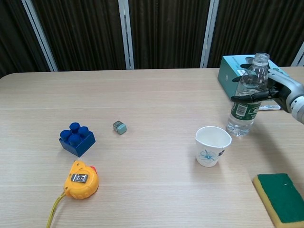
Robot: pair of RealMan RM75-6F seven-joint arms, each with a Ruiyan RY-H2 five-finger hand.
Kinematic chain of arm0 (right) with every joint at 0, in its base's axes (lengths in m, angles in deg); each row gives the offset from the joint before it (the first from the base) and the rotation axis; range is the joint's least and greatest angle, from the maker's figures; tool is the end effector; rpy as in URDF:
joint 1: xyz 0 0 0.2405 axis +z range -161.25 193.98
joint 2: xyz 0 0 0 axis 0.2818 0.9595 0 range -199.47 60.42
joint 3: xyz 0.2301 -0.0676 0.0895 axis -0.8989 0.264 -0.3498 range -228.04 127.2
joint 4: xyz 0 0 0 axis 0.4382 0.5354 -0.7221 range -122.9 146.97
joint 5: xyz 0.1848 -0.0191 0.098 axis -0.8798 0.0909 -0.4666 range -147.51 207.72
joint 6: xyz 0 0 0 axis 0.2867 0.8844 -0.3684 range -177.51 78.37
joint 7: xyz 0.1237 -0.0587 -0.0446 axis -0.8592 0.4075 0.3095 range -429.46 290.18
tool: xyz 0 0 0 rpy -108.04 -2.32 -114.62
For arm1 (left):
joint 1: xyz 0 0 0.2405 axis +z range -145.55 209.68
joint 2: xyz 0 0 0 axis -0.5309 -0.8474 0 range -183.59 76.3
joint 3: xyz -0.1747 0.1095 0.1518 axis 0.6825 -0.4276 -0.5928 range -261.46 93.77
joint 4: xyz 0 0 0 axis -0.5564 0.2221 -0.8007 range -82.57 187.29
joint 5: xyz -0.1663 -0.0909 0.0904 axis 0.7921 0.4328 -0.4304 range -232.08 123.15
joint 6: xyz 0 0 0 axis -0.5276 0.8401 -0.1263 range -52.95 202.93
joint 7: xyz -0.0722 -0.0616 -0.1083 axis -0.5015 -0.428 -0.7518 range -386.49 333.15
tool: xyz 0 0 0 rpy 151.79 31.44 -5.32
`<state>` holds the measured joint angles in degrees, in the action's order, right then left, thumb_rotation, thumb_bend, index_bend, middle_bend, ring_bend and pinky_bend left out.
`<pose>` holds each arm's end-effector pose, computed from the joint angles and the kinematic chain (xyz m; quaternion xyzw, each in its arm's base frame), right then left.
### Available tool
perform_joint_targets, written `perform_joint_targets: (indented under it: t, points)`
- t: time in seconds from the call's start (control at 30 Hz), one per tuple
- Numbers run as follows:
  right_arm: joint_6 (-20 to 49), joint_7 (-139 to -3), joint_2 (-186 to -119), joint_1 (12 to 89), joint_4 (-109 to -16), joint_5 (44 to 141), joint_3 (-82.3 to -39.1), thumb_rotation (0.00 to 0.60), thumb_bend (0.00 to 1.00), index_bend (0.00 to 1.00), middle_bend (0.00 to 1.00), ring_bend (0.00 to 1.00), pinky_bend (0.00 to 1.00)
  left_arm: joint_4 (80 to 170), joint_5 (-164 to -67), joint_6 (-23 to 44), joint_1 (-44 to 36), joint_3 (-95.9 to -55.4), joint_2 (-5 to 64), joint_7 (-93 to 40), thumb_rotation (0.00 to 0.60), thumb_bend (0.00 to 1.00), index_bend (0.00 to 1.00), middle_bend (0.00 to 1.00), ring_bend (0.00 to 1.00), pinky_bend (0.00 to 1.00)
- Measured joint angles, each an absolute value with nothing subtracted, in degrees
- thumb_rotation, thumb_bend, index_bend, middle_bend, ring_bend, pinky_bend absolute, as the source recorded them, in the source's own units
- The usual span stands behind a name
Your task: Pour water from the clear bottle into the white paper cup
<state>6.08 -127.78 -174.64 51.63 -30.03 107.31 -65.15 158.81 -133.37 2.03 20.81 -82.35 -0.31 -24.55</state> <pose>-0.2657 -0.3800 -0.0227 0.3989 -0.6525 0.5706 0.2993 -0.2815 0.2005 0.1689 -0.6246 -0.4535 -0.3363 0.5395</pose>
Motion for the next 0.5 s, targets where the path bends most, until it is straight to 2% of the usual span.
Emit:
perform_joint_targets:
  t: [0.07,0.2,0.5]
  points:
    - [5.61,-128.19,-173.57,51.44,-31.24,107.78,-64.52,0.6,0.0,0.0,0.0,0.0,0.0,158.88,-133.7,1.88,20.87,-82.42,-0.41,-24.73,0.6,0.0,0.0,0.0,0.0,0.0]
    - [3.76,-127.49,-170.77,51.1,-34.34,108.3,-63.27,0.6,0.0,0.0,0.0,0.0,0.0,159.08,-134.47,1.51,21.07,-82.61,-0.71,-25.18,0.6,0.0,0.0,0.0,0.0,0.0]
    - [1.35,-115.02,-162.73,49.32,-44.01,106.97,-61.57,0.6,0.0,0.0,0.0,0.0,0.0,159.65,-136.54,-0.08,21.87,-83.01,-1.74,-26.81,0.6,0.0,0.0,0.0,0.0,0.0]
